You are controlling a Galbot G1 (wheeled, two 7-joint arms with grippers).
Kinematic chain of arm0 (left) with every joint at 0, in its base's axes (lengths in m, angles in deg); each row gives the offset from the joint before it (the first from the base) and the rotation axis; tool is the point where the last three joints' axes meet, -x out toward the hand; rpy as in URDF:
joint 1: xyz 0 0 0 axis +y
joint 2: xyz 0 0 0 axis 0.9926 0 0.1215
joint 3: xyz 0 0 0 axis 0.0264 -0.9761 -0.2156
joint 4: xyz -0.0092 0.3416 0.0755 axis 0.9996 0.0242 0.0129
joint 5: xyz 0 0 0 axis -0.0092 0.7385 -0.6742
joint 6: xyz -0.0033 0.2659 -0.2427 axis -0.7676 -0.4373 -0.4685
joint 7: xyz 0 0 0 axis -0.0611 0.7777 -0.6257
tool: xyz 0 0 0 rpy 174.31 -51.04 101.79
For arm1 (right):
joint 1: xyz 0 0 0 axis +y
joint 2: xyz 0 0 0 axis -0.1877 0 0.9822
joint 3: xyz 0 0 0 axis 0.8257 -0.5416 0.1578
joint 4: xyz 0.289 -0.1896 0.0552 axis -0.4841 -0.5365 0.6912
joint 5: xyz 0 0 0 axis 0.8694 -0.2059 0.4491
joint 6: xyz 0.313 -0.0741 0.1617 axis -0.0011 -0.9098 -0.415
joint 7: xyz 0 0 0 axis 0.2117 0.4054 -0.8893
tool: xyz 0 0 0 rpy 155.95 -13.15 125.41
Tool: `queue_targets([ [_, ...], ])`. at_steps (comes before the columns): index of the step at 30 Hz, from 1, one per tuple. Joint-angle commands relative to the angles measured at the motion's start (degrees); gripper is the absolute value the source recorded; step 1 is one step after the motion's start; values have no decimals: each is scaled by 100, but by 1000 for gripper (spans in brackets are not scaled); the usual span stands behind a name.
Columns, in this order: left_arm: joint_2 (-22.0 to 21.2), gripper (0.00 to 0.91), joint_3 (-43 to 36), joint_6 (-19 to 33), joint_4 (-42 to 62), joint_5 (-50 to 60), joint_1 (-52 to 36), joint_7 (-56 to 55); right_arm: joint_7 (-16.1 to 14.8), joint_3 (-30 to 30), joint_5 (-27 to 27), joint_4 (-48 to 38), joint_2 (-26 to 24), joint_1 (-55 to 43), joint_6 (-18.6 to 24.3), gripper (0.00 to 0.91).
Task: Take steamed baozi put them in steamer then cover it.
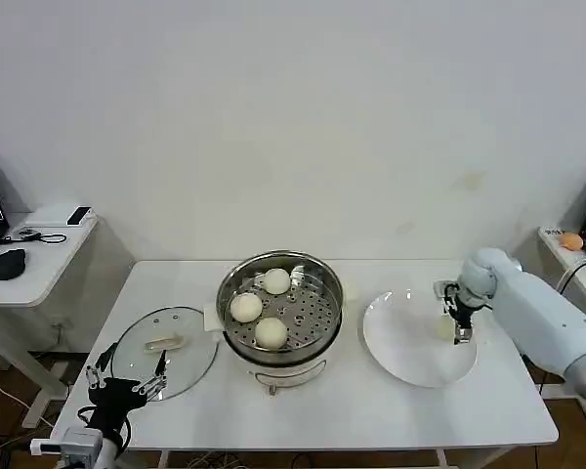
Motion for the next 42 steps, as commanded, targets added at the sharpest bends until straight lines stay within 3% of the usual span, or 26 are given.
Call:
queue_targets([
  [1, 8, 907, -6, 0, 5, 22, 5, -1, 15, 88, -49, -48, 7, 60, 3, 705],
  [7, -12, 907, -14, 2, -12, 40, 23, -3, 30, 107, -39, -59, -3, 47, 3, 635],
  [25, -17, 907, -86, 15, 11, 91, -24, -10, 69, 135, 166, 90, -159, -118, -48, 605],
  [29, -18, 907, -107, 4, 65, 103, -95, -8, -23, -28, 677, 605, -388, -412, -207, 605],
  [33, -11, 907, -122, -7, 136, 82, -183, -2, -111, -570, 1260, 1380, -562, -1139, -358, 605],
  [42, 59, 907, -60, -26, 214, 304, -202, -20, -335, -1514, 3004, 2373, -170, -2733, -963, 605],
])
